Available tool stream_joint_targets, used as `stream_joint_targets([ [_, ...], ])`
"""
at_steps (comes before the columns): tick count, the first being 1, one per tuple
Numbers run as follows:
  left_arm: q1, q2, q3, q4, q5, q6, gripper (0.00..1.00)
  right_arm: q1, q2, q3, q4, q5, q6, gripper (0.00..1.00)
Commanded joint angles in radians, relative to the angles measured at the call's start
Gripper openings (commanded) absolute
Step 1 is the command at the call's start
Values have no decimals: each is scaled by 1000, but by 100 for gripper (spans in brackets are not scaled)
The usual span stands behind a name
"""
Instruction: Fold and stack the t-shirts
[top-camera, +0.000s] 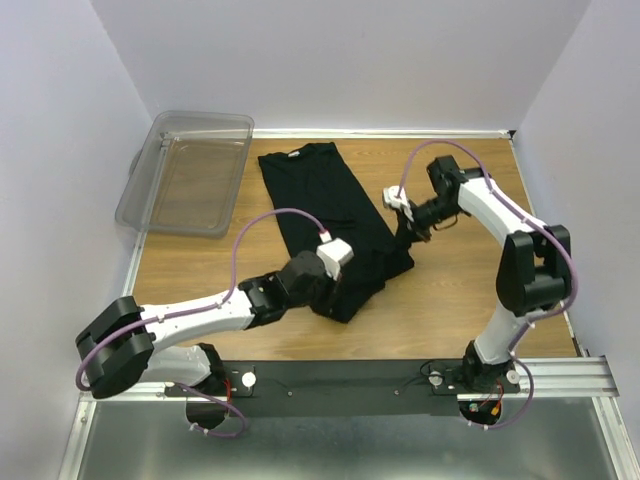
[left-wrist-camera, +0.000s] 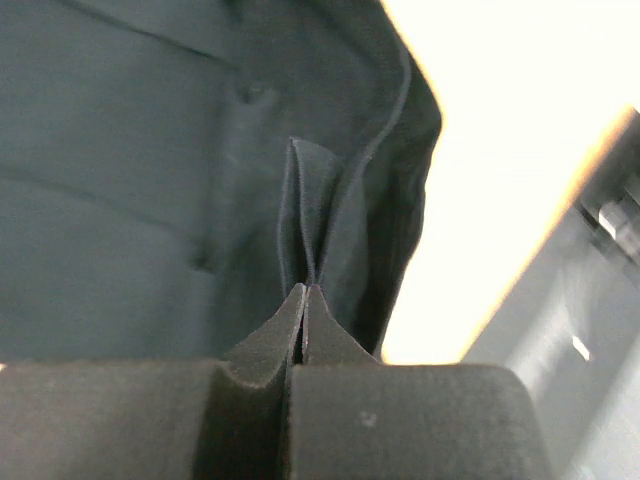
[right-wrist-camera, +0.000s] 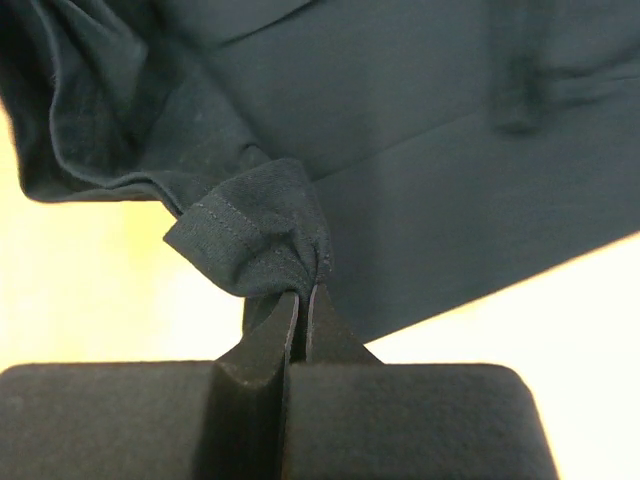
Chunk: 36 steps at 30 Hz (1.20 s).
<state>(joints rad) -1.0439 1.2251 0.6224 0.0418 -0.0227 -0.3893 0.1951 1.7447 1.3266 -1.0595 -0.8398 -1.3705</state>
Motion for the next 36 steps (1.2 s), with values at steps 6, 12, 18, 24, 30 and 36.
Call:
stream_joint_targets([
  [6, 335, -23, 31, 95, -57, 32, 0, 63, 308, 397, 148, 62, 408, 1],
  [12, 476, 85, 138, 115, -33, 133, 0, 84, 444, 557, 148, 71, 478, 0],
  [18, 504, 195, 215, 95, -5, 228, 0, 90, 501, 620, 153, 70, 516, 1],
  [24, 519, 229, 223, 95, 3, 253, 0, 92, 504, 638, 153, 84, 527, 0],
  [30, 521, 231, 226, 99, 18, 259, 0, 92, 493, 617, 155, 85, 521, 1],
  [36, 521, 220, 220, 118, 95, 285, 0, 92, 478, 596, 154, 84, 515, 1],
])
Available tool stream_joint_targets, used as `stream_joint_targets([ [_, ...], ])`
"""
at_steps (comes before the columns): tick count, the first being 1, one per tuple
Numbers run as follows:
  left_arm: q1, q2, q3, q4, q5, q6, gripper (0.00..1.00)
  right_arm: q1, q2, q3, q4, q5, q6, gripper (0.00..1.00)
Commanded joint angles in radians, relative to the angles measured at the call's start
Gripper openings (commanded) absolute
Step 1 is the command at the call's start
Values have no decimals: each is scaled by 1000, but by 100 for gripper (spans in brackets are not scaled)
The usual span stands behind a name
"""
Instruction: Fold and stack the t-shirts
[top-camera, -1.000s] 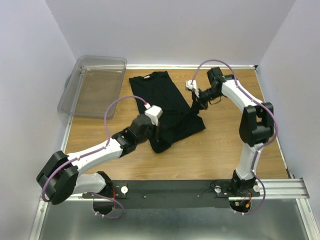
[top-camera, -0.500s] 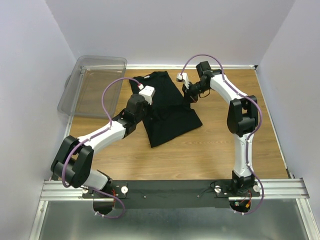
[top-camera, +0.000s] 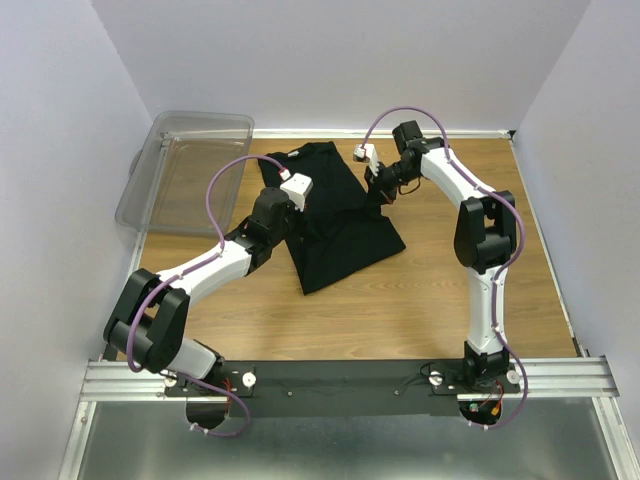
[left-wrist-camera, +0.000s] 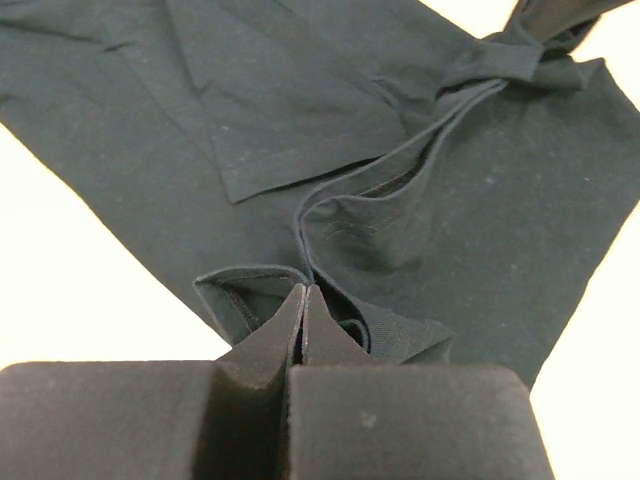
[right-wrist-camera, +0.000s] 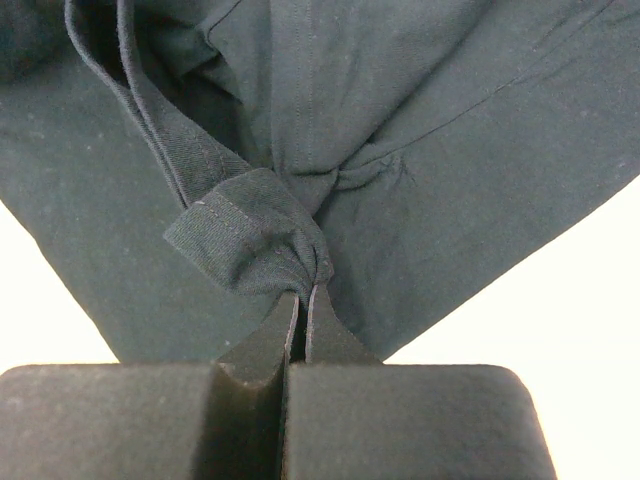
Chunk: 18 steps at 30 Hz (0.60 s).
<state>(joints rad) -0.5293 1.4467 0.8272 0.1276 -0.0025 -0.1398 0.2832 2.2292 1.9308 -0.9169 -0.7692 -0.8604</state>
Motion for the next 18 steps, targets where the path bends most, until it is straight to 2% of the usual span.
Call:
stream_joint_targets([
  [1, 6, -8, 9, 41, 85, 40, 0, 4, -12, -18, 12, 8, -5, 1],
  [6, 2, -75, -54, 113, 176, 65, 0, 4, -97, -114, 12, -10, -46, 1],
  [10, -53, -163, -89, 124, 229, 86, 0, 4, -271, -286, 12, -18, -129, 0],
  [13, -138, -198, -124, 118, 259, 83, 0, 4, -385, -484, 7, -18, -242, 1],
  [14, -164, -218, -132, 110, 262, 72, 0, 4, -473, -537, 4, -9, -315, 1],
  [15, -188, -226, -141, 109, 263, 60, 0, 4, -511, -650, 3, -1, -350, 1],
  [18, -306, -246, -175, 107, 260, -4, 0, 4, -652, -800, 4, 47, -451, 2],
])
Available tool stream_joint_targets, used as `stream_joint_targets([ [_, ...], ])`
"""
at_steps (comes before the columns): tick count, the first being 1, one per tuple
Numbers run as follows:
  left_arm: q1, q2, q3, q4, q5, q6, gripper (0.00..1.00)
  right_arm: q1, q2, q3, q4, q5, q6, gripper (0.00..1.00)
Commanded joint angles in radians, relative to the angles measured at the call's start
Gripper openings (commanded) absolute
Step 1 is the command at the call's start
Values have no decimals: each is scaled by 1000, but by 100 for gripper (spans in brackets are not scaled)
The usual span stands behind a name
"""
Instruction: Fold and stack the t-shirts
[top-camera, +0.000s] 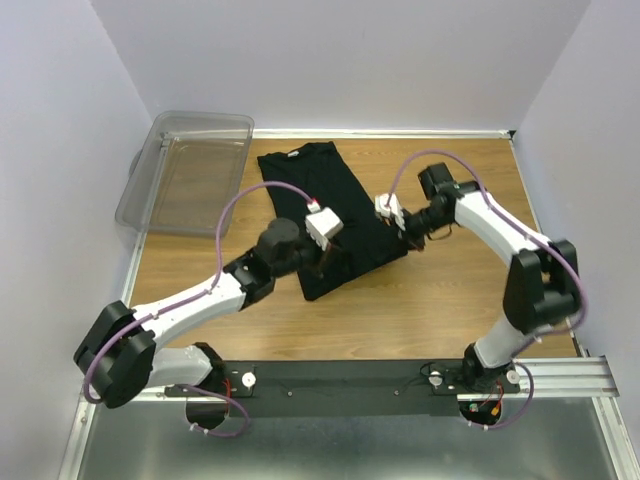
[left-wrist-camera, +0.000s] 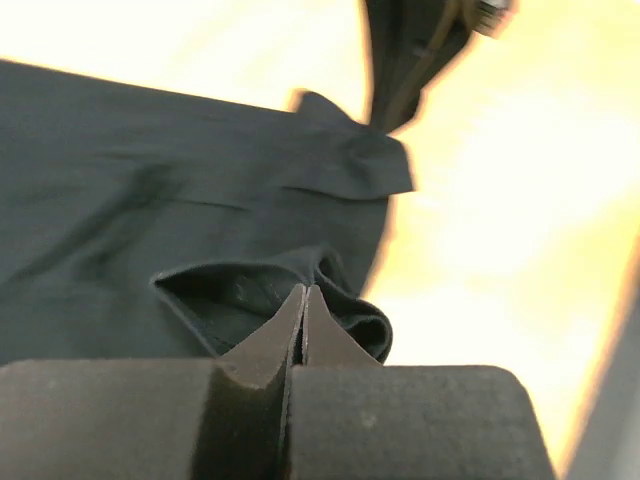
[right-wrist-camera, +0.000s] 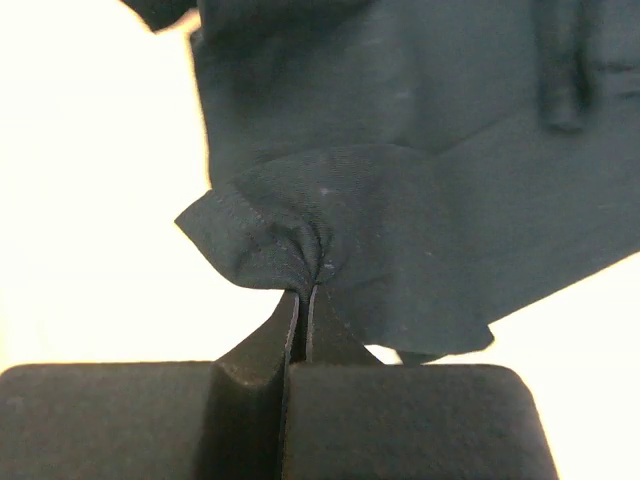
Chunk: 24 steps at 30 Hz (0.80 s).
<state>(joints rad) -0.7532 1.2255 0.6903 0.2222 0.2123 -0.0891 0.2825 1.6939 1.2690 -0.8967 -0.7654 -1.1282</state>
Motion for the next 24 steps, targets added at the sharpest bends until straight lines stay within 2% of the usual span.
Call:
stream_joint_targets([
  [1, -134, -18, -55, 12, 39, -72, 0, 4, -146, -220, -18, 55, -202, 2],
  [9, -376, 45, -106, -14, -42, -241, 0, -2, -339, -463, 10, 219, -222, 9],
  [14, -455, 114, -63, -96, -90, -271, 0, -35, -359, -490, 62, 279, -162, 9],
  [24, -612, 241, 29, -247, -111, -302, 1, -51, -470, -583, 48, 308, -211, 10],
])
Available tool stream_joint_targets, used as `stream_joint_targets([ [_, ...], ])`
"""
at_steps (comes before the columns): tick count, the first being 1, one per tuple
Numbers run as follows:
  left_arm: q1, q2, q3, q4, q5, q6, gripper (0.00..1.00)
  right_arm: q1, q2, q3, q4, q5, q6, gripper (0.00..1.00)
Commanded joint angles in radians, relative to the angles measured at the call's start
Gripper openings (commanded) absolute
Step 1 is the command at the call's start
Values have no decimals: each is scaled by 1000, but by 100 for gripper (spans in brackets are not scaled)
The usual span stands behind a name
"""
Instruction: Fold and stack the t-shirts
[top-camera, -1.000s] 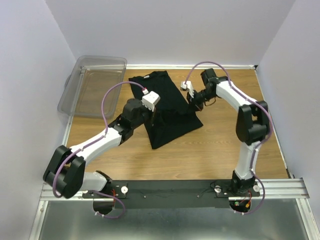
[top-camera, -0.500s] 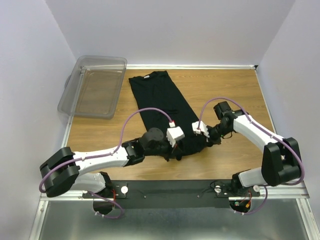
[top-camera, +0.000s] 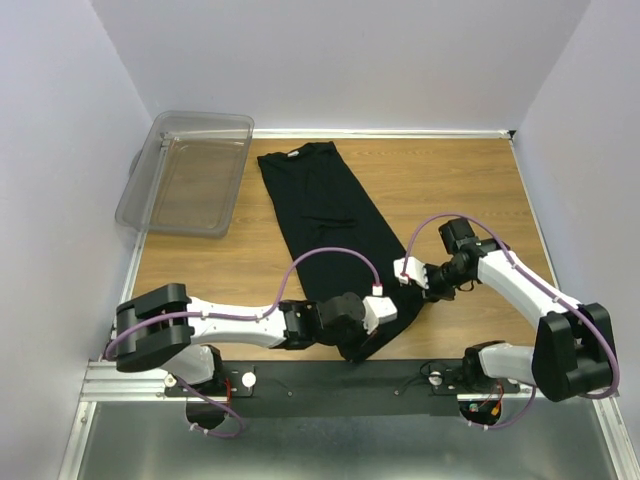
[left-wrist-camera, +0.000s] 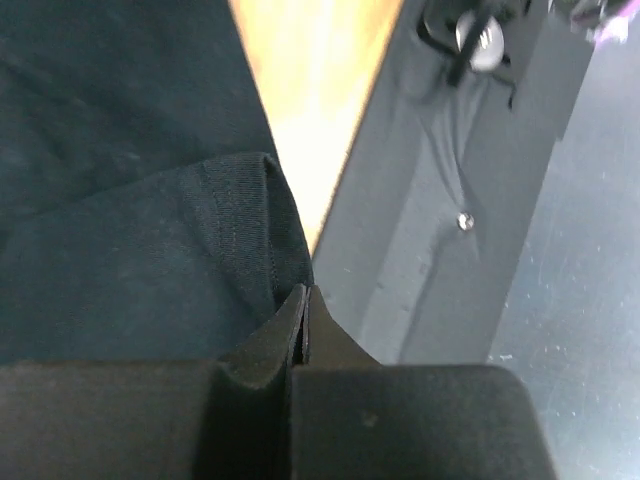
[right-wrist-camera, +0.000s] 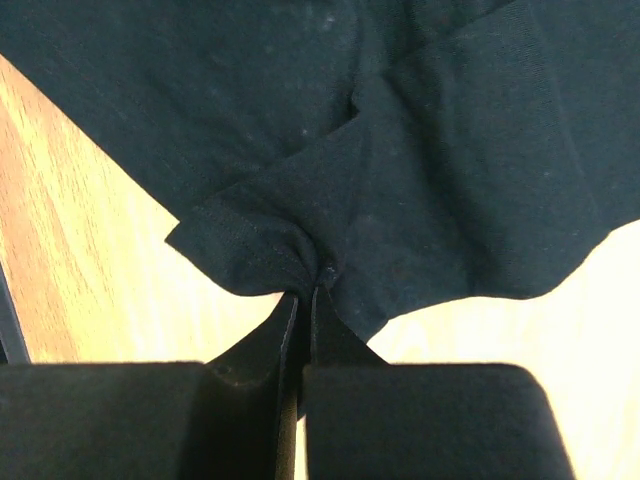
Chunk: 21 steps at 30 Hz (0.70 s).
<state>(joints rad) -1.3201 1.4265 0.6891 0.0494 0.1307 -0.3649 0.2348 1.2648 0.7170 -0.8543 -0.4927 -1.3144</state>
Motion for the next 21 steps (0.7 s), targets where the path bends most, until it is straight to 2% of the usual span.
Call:
stream_joint_targets([
  [1, -56, 49, 38, -77, -26, -29, 3, -3, -47, -45, 3, 37, -28, 11],
  [4, -93, 86, 59, -114, -61, -46, 28, -3, -70, -62, -9, 40, -40, 25],
  [5, -108, 87, 69, -150, -84, -51, 40, -3, -74, -67, -12, 43, -40, 41],
  [9, -163, 43, 142, -253, -277, -81, 55, -3, -77, -48, -12, 40, -17, 53],
  [13, -220, -23, 176, -327, -408, -82, 57, -5, -77, -8, -12, 16, 3, 55],
  [16, -237, -21, 185, -330, -454, -68, 59, -12, -55, 28, -12, -15, 18, 55],
  [21, -252, 115, 211, -339, -454, -81, 58, -99, 24, 75, -14, -52, 30, 55],
])
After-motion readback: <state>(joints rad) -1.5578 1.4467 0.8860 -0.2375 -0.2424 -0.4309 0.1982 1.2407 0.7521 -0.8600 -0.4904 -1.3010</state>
